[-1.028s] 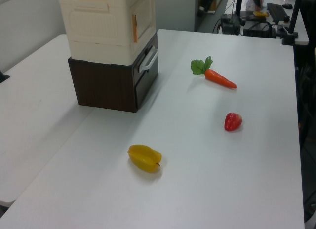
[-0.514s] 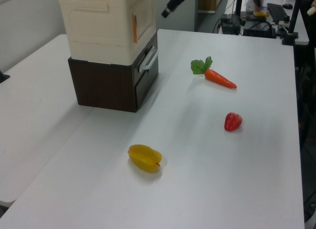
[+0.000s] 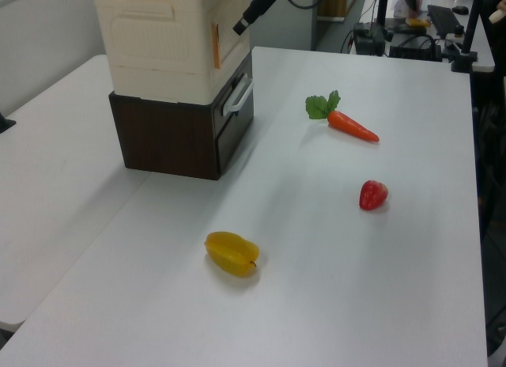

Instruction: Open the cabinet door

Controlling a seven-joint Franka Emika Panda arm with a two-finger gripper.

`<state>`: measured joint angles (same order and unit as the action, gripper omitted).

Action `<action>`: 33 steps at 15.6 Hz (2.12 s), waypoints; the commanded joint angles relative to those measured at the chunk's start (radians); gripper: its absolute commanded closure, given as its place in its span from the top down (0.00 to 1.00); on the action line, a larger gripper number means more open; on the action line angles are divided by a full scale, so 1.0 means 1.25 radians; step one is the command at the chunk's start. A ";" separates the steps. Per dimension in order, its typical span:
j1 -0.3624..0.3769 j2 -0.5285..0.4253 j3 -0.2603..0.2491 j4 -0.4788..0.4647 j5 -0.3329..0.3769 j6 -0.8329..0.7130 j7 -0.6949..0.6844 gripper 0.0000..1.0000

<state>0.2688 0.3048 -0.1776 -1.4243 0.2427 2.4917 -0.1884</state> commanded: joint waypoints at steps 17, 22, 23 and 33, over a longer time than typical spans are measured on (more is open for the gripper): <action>0.049 0.108 -0.013 0.062 -0.136 0.128 0.127 0.34; 0.050 0.107 -0.011 0.058 -0.143 0.126 0.131 0.10; 0.051 0.104 -0.011 0.056 -0.141 0.125 0.131 0.01; 0.046 0.007 -0.010 -0.053 -0.129 0.023 0.138 0.00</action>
<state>0.3199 0.3943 -0.1805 -1.3992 0.0855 2.6201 -0.0368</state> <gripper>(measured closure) 0.863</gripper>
